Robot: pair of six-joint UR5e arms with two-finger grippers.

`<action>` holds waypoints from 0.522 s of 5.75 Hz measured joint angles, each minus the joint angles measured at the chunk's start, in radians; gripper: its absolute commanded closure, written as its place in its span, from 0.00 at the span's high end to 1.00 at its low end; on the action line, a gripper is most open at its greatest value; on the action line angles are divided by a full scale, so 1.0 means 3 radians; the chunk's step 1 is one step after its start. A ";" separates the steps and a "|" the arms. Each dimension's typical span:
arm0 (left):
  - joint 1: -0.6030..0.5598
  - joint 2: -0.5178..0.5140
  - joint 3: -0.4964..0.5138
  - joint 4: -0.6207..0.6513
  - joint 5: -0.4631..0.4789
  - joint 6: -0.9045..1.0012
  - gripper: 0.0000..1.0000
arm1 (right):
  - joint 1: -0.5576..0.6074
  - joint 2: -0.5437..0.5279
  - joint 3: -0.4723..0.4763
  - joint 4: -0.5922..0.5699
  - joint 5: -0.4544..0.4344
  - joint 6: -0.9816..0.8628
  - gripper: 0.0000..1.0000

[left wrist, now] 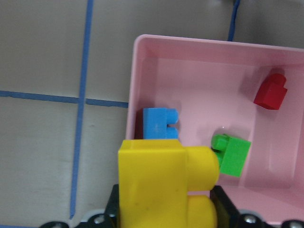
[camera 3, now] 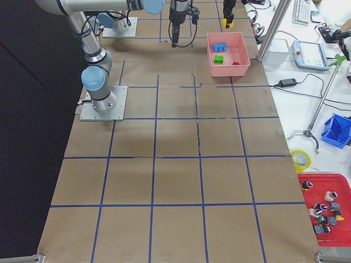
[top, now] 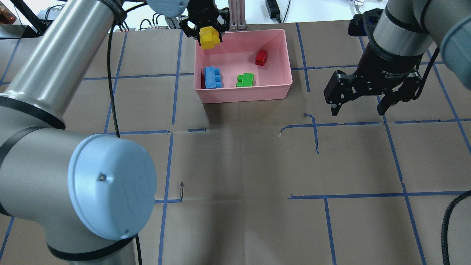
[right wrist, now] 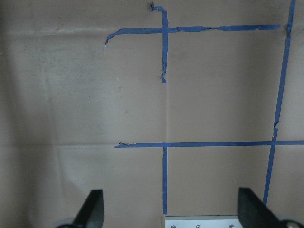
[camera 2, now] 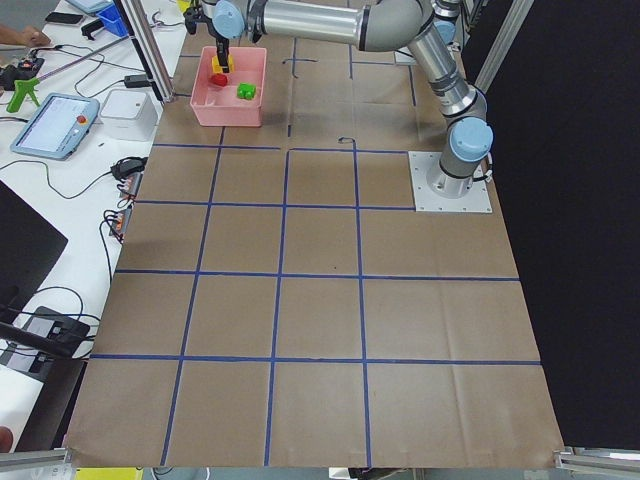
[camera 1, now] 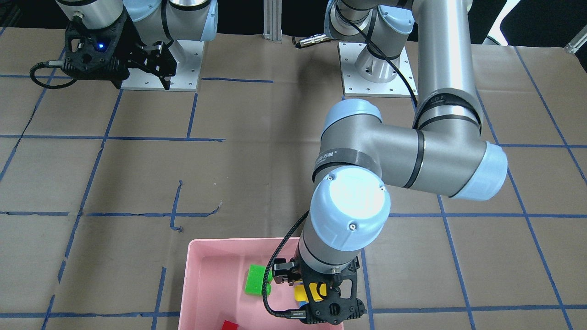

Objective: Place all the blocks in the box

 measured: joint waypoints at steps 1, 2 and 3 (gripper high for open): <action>-0.0025 -0.0188 -0.0002 0.0167 -0.0002 -0.0009 0.60 | 0.0000 -0.0004 -0.0002 0.0000 0.0000 -0.0001 1.00; -0.0035 -0.0306 -0.0009 0.0281 0.0000 -0.0007 0.99 | 0.0000 0.0001 -0.0002 0.0000 0.0008 0.0001 1.00; -0.0039 -0.0336 -0.0036 0.0326 0.0001 -0.0005 0.99 | 0.0002 0.0012 -0.0004 -0.0026 0.0026 0.0007 1.00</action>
